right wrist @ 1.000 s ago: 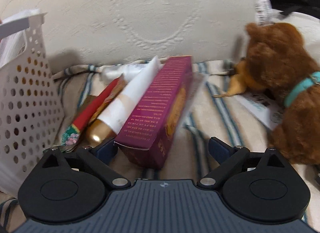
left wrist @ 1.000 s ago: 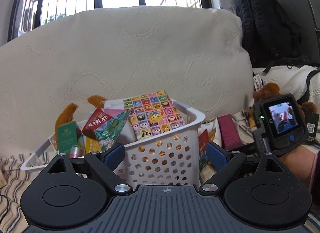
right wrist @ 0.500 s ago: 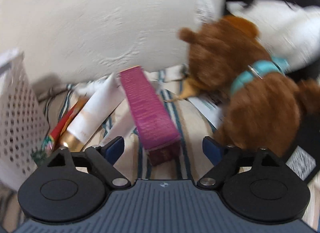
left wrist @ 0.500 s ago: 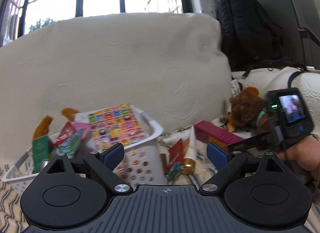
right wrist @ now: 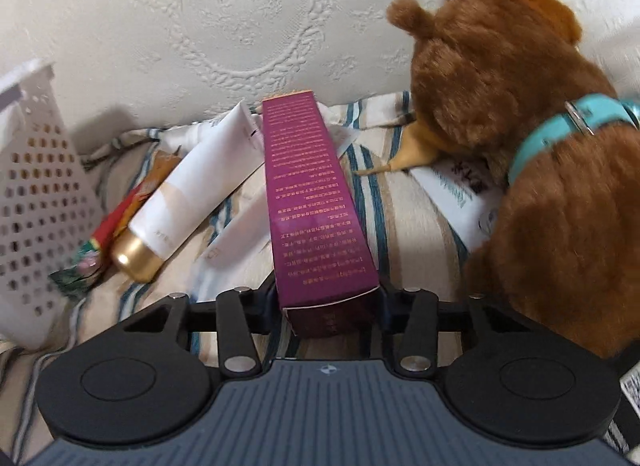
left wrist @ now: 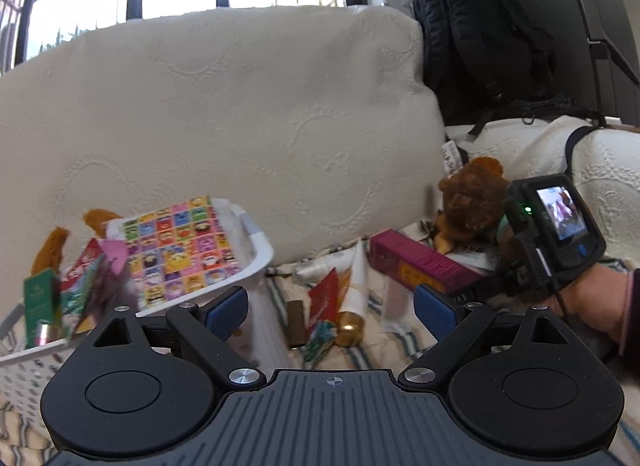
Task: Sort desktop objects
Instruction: 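Move the right tool to the long magenta box and close on its end, then lift the magenta box with the right tool while the left tool approaches its other end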
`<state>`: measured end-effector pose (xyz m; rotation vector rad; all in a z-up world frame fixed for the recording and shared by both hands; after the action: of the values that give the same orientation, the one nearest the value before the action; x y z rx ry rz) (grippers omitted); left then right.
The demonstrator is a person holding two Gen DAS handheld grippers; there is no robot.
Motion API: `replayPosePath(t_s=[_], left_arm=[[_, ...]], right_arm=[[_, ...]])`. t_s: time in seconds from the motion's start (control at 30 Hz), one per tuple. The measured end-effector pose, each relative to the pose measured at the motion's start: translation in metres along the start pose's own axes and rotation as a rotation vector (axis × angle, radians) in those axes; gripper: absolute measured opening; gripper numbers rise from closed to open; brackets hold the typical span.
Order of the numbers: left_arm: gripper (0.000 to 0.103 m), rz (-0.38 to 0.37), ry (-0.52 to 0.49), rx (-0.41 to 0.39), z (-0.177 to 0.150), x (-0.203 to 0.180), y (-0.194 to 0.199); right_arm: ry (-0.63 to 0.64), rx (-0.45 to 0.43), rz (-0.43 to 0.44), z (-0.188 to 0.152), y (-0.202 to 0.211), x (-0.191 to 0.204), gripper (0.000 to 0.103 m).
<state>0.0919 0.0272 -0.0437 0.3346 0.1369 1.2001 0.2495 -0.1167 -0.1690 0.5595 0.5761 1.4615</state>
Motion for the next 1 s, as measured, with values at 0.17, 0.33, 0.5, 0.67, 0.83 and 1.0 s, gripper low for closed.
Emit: replayPosePath(t_s=[0.17, 0.33, 0.5, 0.67, 0.83, 1.0], left_arm=[[0.096, -0.052, 0.016, 0.012, 0.01, -0.012, -0.015], [0.096, -0.086, 0.047, 0.028, 0.017, -0.027, -0.034], [0.096, -0.151, 0.007, 0.082, 0.013, -0.051, -0.061], [0.095, -0.272, -0.2, 0.132, 0.013, -0.074, -0.088], [0.095, -0.396, -0.272, 0.185, 0.001, -0.084, -0.103], [0.095, -0.493, -0.351, 0.226, -0.019, -0.099, -0.115]], right_arm=[[0.013, 0.025, 0.043, -0.016, 0.022, -0.007, 0.049], [0.029, 0.013, 0.076, -0.034, 0.056, -0.02, 0.047], [0.083, 0.02, 0.126, -0.062, 0.088, -0.032, 0.046], [0.169, 0.033, 0.24, -0.076, 0.109, -0.047, 0.046], [0.287, 0.061, 0.368, -0.076, 0.114, -0.065, 0.046], [0.325, 0.093, 0.438, -0.074, 0.115, -0.078, 0.046]])
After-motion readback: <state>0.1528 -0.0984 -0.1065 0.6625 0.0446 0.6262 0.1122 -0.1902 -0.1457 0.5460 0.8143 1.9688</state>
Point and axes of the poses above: each gripper's, at about its wrist camera, not at the fingertips, and y roughly against the way its jaws point, x to its left, z to its top, the point moved 10 cm from there along -y, roughly the way its jaws point, and after that the axes turned 12 degrees about -z, right-handed, at the moved point
